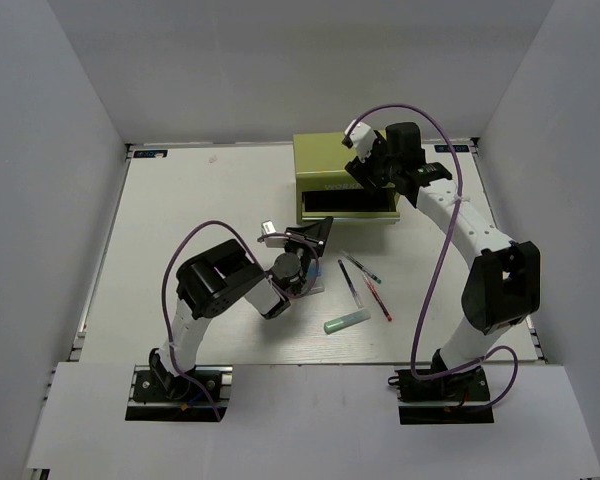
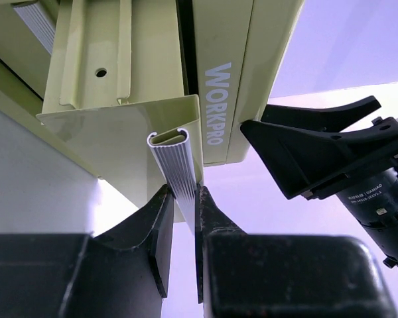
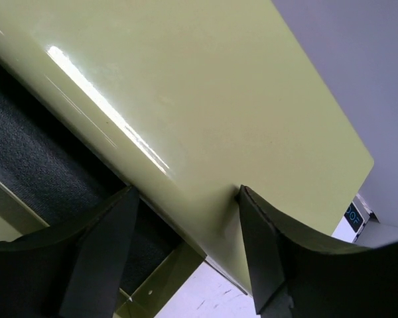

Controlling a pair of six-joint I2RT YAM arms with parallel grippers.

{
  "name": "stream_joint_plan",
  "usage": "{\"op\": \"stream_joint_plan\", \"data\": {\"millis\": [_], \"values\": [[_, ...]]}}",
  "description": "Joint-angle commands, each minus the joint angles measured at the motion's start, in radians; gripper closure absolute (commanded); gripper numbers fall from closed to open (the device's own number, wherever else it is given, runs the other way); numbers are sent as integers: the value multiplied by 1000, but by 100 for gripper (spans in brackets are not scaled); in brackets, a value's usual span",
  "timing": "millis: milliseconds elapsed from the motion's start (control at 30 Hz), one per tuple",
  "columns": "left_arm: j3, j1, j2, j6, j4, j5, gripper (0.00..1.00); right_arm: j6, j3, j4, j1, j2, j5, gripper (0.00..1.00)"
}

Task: Sort the stationery into containers
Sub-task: Open the drawer at the center of the board.

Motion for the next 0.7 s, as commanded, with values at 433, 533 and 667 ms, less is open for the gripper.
{"op": "stream_joint_plan", "data": {"millis": [433, 533, 667], "values": [[-150, -7, -93, 95, 78, 23, 18, 6, 5, -45, -26, -59, -37, 22], [-193, -7, -155, 132, 90, 84, 17, -24, -35, -53, -26, -130, -54, 22], [-232, -16, -253, 187, 46, 168, 16, -69, -97, -79, -28, -202, -83, 20]]}}
